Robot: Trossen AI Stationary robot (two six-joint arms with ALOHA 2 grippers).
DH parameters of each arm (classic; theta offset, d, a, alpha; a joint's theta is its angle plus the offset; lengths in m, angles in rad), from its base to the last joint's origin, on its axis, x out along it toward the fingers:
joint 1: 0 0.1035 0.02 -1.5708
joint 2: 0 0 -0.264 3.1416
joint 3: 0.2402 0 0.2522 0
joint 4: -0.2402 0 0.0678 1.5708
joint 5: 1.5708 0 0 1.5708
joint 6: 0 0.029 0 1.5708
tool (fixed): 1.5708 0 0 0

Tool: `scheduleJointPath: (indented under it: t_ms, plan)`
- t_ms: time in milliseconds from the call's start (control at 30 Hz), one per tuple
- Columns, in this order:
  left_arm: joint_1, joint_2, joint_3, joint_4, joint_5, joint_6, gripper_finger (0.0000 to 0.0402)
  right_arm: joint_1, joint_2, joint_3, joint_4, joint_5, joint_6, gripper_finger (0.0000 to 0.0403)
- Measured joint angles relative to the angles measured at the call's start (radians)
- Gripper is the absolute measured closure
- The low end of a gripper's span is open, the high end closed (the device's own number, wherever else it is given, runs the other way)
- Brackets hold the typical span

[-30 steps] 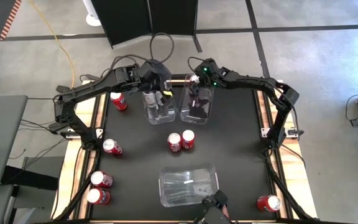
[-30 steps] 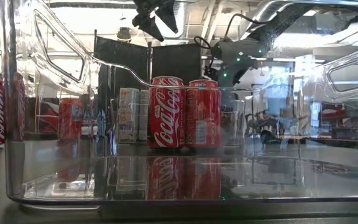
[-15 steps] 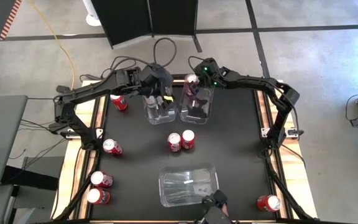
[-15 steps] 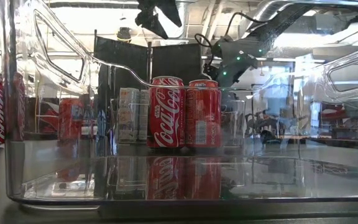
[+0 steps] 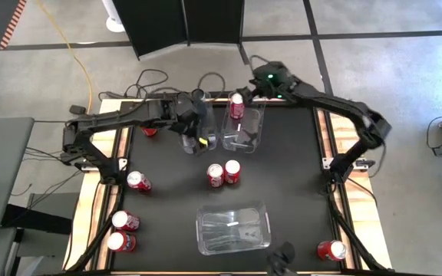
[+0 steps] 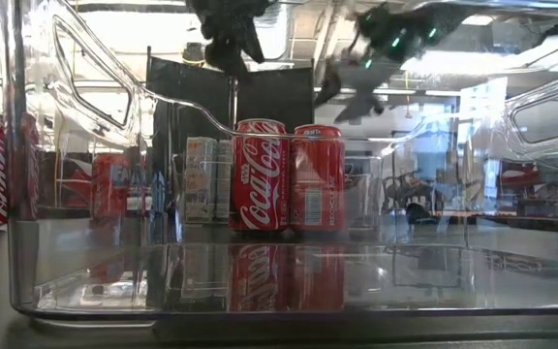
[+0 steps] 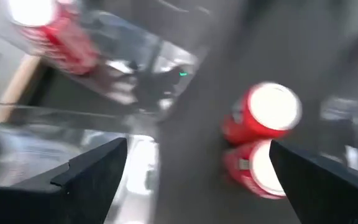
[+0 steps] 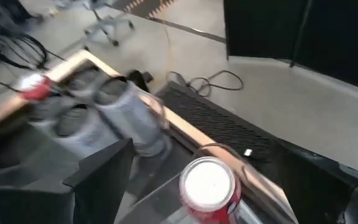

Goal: Sort soda cans
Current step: Put the top right red soda can into the top right transparent bin

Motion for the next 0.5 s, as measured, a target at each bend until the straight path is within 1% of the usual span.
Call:
scheduleJointPath:
  t_ms: [133, 233, 400, 500]
  plan:
    - [-0.030, -0.026, -0.141, 0.057, 0.116, -0.015, 0.0013, 0.012, -0.126, 0.000, -0.115, -0.089, 0.006, 0.0015]
    - [-0.062, -0.053, -0.203, 0.099, 0.178, -0.018, 0.0013, 0.040, -0.192, 0.000, -0.206, -0.106, 0.020, 0.0015]
    - [-0.105, -0.048, -0.279, 0.183, 0.176, 0.048, 0.0013, 0.116, -0.244, -0.001, -0.286, -0.105, 0.071, 0.0015]
    - [-0.125, -0.036, -0.321, 0.278, 0.178, 0.060, 0.0013, 0.167, -0.250, -0.001, -0.308, -0.091, 0.112, 0.0016]
